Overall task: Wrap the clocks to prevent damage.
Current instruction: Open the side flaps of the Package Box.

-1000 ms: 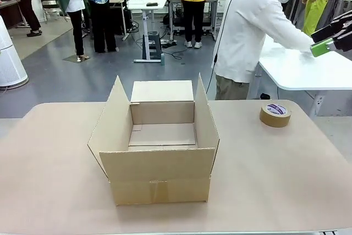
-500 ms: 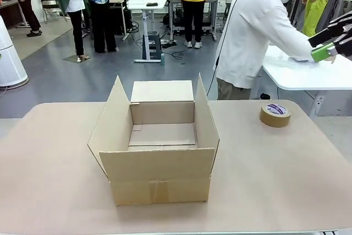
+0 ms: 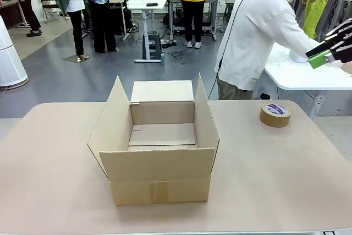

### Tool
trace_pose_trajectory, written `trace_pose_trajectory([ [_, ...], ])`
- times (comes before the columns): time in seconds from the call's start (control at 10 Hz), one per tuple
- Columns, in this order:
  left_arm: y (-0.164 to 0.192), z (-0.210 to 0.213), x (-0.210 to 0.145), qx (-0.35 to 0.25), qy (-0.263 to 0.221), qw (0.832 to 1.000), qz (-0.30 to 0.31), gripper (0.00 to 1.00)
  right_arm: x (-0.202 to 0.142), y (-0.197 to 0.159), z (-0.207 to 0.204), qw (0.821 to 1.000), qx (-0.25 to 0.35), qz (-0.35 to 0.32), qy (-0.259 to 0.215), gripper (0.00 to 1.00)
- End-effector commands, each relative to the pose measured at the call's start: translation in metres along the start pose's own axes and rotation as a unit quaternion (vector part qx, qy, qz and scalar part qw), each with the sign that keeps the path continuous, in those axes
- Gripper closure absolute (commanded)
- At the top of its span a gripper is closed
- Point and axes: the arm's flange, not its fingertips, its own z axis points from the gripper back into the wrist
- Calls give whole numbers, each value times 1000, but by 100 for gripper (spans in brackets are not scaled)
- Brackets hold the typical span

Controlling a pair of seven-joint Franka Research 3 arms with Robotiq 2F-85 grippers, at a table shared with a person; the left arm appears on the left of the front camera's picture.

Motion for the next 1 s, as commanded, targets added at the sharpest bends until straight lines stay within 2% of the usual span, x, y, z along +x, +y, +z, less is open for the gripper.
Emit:
trace_pose_trajectory([
  [0.0, -3, 0, 0, -3, 9, 1000, -13, 100, 3, -2, 1, 1000, 1, 6, -2, 99],
  [0.6, 2, 3, 1, -4, 21, 1000, -13, 100, 11, -1, -3, 1000, 5, 6, 21, 100],
  [0.7, 0, 2, 5, 7, 27, 1000, -5, 100, 20, 1, -10, 1000, -6, -11, 24, 100],
  [0.9, -6, 0, 42, 21, 47, 998, 36, 100, 67, 9, -38, 991, -42, -126, 24, 100],
])
